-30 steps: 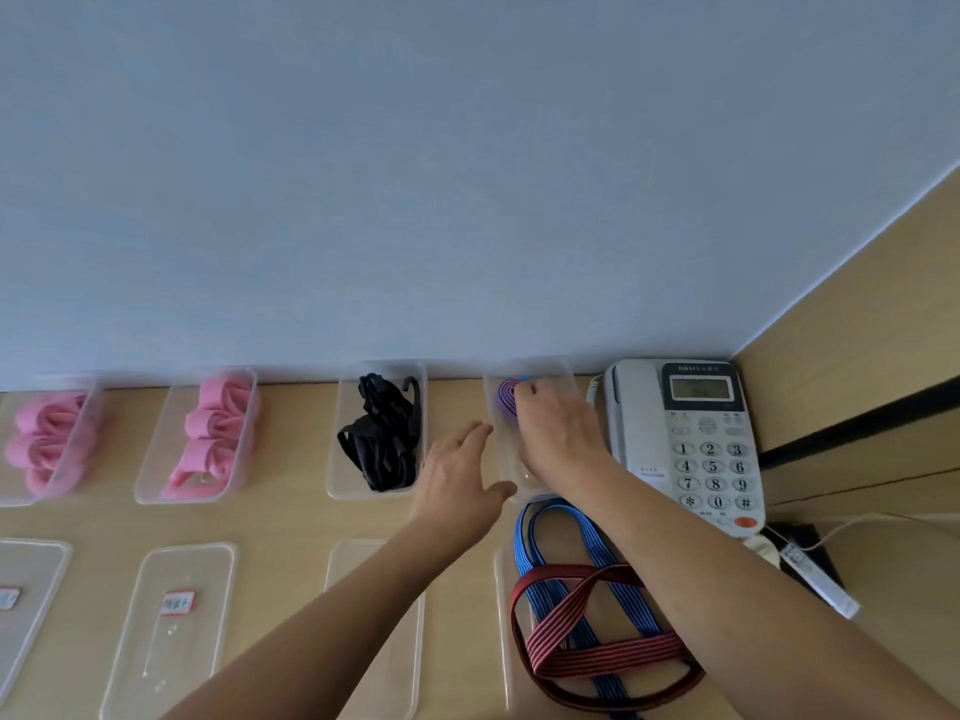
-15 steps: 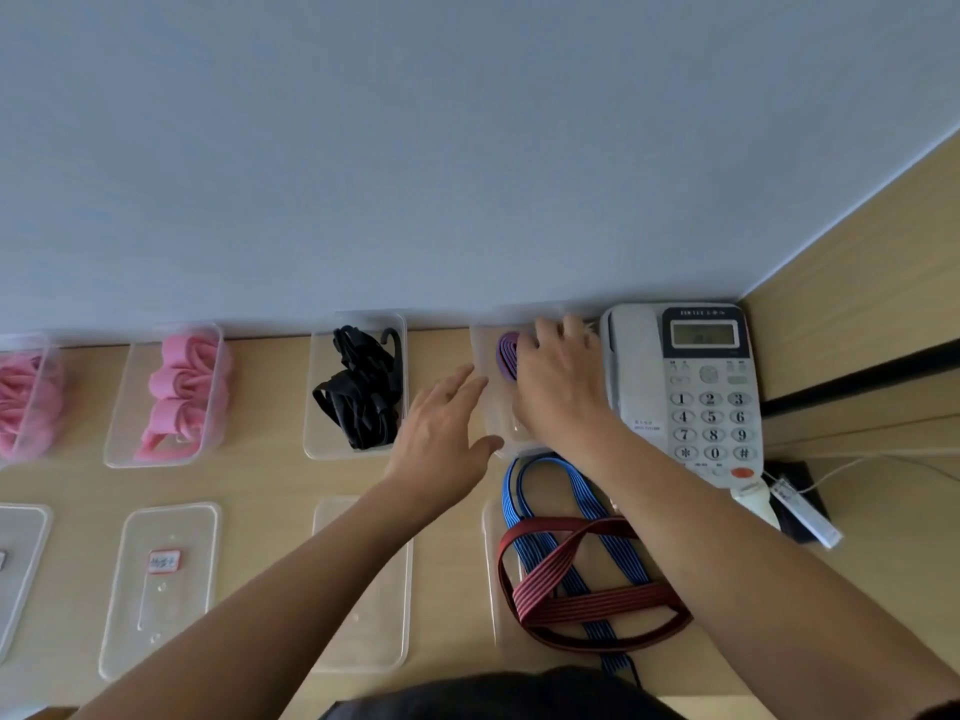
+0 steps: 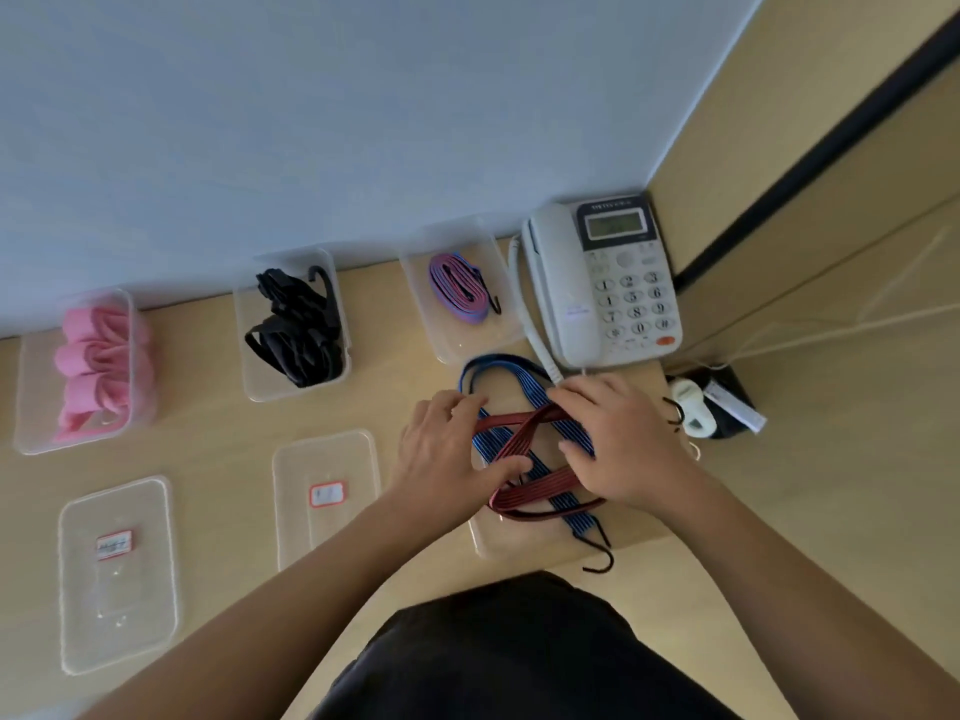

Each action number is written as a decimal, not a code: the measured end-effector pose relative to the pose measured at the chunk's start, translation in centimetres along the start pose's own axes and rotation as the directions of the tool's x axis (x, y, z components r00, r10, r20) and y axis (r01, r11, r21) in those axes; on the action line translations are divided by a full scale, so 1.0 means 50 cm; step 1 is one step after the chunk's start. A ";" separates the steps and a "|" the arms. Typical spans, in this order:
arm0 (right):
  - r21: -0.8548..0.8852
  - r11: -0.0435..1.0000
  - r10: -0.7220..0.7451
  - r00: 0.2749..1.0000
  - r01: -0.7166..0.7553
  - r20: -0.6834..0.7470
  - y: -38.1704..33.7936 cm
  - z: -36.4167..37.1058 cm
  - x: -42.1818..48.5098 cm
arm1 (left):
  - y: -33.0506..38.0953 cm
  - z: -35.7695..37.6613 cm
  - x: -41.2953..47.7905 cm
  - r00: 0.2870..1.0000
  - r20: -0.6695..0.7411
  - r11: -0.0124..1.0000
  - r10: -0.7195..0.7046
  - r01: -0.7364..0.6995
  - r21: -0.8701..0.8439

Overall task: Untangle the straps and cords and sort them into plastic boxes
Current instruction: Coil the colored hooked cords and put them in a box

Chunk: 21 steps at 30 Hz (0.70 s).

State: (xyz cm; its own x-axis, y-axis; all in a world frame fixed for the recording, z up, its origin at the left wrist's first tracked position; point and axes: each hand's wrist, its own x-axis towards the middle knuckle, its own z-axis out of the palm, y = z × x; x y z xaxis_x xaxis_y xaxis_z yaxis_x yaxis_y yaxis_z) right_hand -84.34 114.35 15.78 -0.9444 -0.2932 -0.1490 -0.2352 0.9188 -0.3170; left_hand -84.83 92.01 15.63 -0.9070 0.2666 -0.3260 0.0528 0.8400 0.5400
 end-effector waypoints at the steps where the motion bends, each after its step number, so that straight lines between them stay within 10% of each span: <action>1: -0.060 0.998 0.010 1.000 -0.009 0.008 -0.005 0.006 -0.001 | 0.004 0.011 -0.002 0.999 0.023 0.999 -0.024 0.023 0.022; 21: -0.020 0.968 0.227 0.912 -0.249 -0.342 -0.092 -0.117 -0.164 | 0.105 -0.042 -0.136 0.985 -0.149 0.906 0.091 -0.144 -0.397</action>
State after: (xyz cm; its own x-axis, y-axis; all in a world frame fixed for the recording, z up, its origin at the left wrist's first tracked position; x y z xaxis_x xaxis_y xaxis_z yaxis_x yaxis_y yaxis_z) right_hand -76.86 114.07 23.95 -0.9931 0.0319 0.1124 0.0027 0.9679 -0.2512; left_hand -79.28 93.62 22.33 -0.9505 0.2689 -0.1560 0.0128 0.5352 0.8447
